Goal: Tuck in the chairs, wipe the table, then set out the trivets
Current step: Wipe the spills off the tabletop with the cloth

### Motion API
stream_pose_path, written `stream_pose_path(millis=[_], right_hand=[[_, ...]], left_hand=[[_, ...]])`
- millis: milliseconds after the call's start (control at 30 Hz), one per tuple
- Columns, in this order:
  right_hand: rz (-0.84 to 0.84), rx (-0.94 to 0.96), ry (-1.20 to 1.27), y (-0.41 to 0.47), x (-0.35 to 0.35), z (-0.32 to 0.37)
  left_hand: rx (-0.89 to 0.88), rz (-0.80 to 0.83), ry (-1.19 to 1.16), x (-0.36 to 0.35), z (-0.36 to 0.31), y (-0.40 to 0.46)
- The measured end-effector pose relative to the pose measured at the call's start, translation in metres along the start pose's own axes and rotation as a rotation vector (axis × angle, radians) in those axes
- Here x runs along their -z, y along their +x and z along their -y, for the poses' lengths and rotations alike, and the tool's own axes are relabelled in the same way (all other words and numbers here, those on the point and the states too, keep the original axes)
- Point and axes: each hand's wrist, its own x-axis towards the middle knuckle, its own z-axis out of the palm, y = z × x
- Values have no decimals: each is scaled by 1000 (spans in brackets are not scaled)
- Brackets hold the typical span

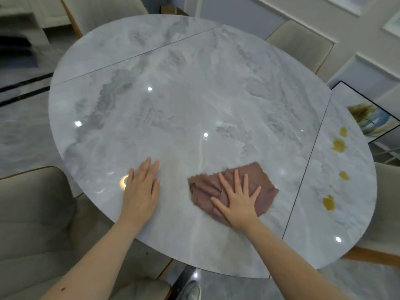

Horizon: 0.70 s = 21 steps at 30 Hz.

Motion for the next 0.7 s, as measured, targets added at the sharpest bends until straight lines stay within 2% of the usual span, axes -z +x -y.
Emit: stream_pose_path(millis=[67, 133, 200, 333, 433, 533, 600, 700], right_hand=[[-29, -178, 57, 28, 4, 24], [-44, -256, 102, 52, 6, 61], [-54, -185, 105, 59, 4, 102], [-96, 153, 84, 7, -14, 154], [-104, 304, 91, -44, -23, 133], [-84, 320, 62, -71, -28, 72], [-34, 243, 17, -67, -21, 28], [13, 32, -3, -36, -8, -14]], left_hand=[[24, -31, 46, 0, 1, -9], [63, -58, 5, 0, 2, -12], [114, -84, -116, 1, 0, -9], [128, -127, -240, 6, -4, -9], [128, -100, -269, 10, -2, -11], [63, -22, -103, 7, -3, -10], [20, 13, 63, 2, -7, -10], [-11, 39, 203, -3, -9, -7]])
